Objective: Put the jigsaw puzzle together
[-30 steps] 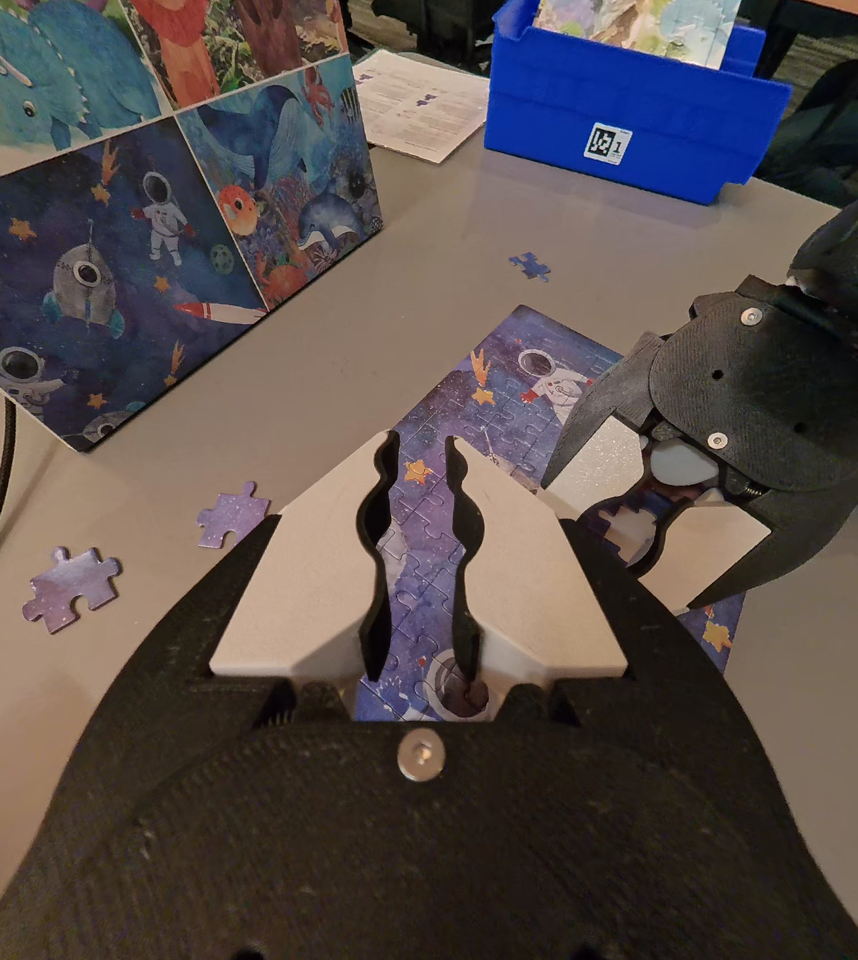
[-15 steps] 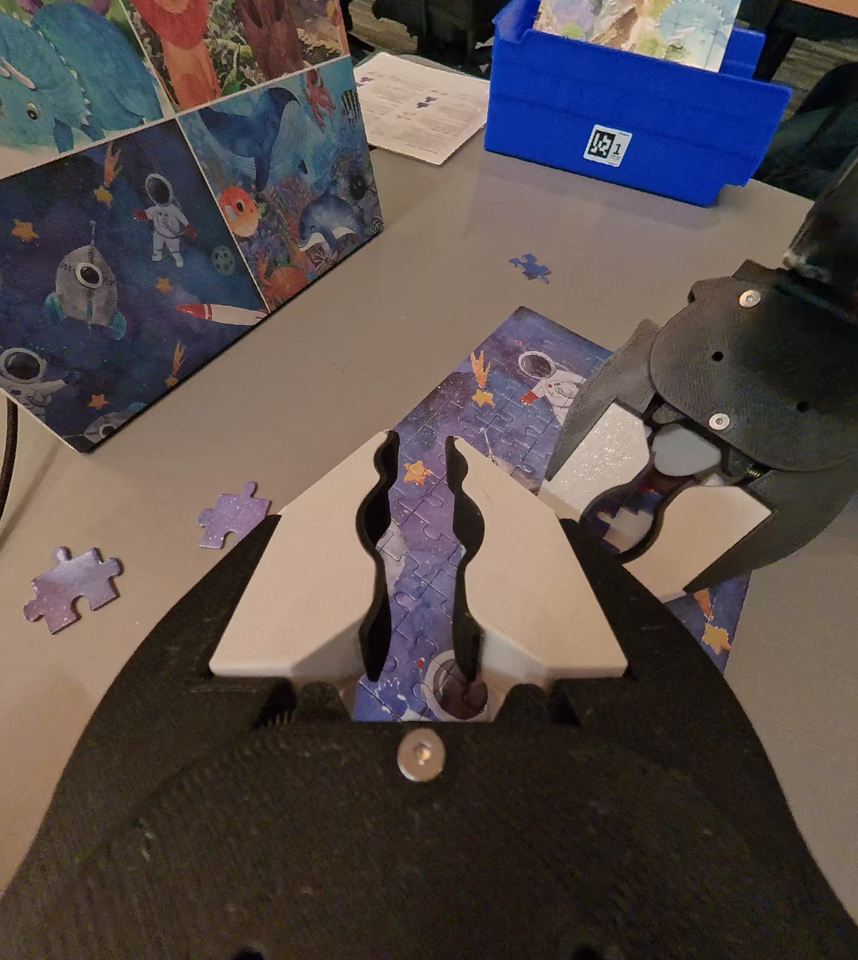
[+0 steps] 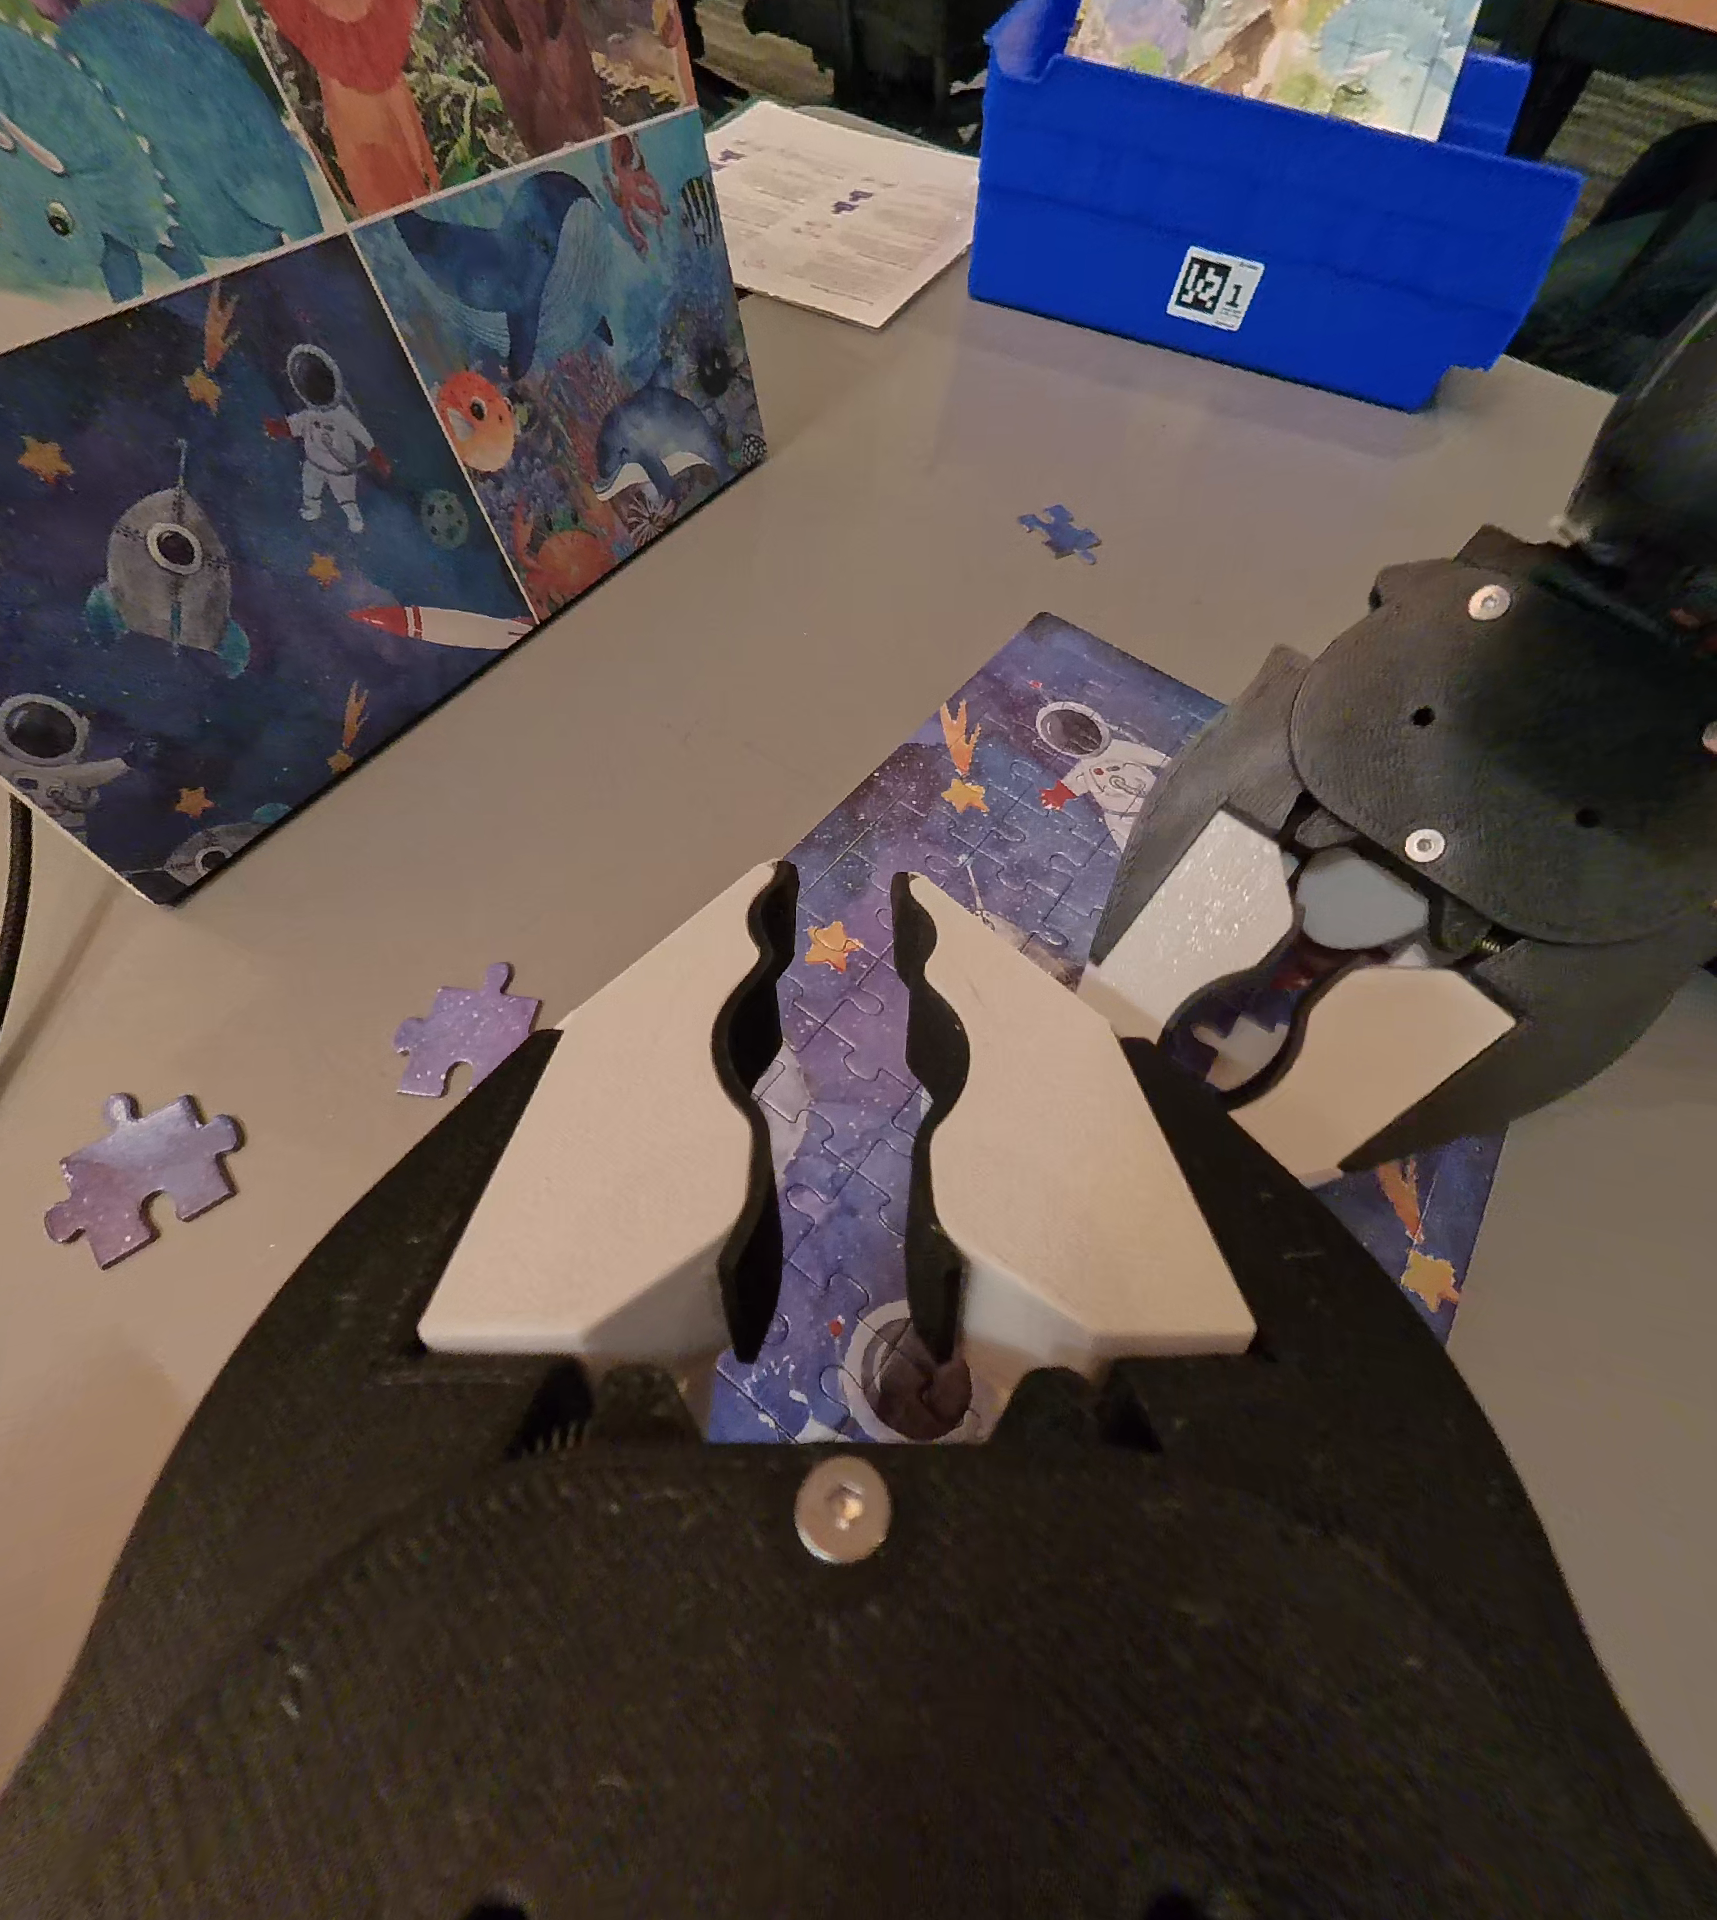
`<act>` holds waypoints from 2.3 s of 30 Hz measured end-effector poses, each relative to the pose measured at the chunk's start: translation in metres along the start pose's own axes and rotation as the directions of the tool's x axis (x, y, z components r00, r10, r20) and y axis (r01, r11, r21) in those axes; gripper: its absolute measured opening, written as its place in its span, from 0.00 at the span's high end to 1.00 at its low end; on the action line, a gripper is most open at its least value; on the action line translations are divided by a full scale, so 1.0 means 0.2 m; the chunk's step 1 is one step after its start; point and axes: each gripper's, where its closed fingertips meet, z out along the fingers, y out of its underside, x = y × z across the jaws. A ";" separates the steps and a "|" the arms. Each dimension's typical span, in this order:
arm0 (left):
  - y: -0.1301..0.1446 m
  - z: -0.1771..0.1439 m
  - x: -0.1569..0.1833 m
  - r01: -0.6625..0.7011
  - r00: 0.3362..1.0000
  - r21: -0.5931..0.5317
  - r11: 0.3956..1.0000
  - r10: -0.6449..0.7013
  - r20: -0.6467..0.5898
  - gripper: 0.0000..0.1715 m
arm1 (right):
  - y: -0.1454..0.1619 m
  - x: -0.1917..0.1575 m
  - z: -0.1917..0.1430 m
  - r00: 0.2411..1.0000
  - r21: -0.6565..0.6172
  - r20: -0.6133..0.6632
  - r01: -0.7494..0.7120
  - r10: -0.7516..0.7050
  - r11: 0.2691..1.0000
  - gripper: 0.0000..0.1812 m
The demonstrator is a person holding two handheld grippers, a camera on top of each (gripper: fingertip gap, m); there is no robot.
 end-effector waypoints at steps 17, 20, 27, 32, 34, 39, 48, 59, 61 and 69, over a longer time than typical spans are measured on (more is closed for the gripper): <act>0.34 -0.10 0.22 -0.294 0.928 -0.254 0.921 0.212 -0.306 1.00 | 0.02 0.05 -0.08 0.998 0.078 0.028 -0.066 0.064 0.995 1.00; 0.45 -0.07 0.20 -0.326 0.930 -0.371 0.869 0.225 -0.290 1.00 | 0.03 0.00 -0.03 0.997 0.033 0.068 -0.035 0.033 0.999 1.00; 0.49 -0.06 0.19 -0.242 0.950 -0.439 0.865 0.120 -0.288 1.00 | 0.04 -0.03 -0.01 0.995 0.001 0.091 -0.029 0.029 1.000 1.00; 0.50 -0.06 0.19 -0.255 0.951 -0.450 0.856 0.136 -0.279 1.00 | 0.05 -0.02 -0.01 0.996 -0.004 0.088 -0.033 0.033 0.999 1.00; 0.50 -0.06 0.19 -0.253 0.951 -0.453 0.855 0.132 -0.280 1.00 | 0.05 0.08 -0.01 0.998 -0.012 -0.027 -0.060 0.059 0.998 1.00; 0.50 -0.06 0.19 -0.251 0.951 -0.456 0.854 0.130 -0.279 1.00 | 0.05 0.09 -0.01 0.997 -0.036 -0.056 -0.063 0.061 0.997 1.00; 0.50 -0.06 0.18 -0.215 0.955 -0.462 0.861 0.087 -0.283 1.00 | 0.02 0.09 0.03 0.992 -0.023 -0.013 -0.125 0.125 0.992 1.00; 0.50 -0.06 0.18 -0.228 0.955 -0.467 0.854 0.102 -0.279 1.00 | 0.01 0.11 0.04 0.980 -0.018 -0.023 -0.200 0.200 0.980 1.00; 0.50 -0.06 0.18 -0.226 0.955 -0.465 0.856 0.099 -0.281 1.00 | 0.04 0.19 0.02 0.979 -0.039 -0.143 -0.150 0.143 0.988 1.00; 0.50 -0.07 0.19 -0.231 0.948 -0.457 0.859 0.094 -0.304 1.00 | 0.07 0.00 -0.03 0.994 -0.025 0.067 -0.085 0.087 0.996 1.00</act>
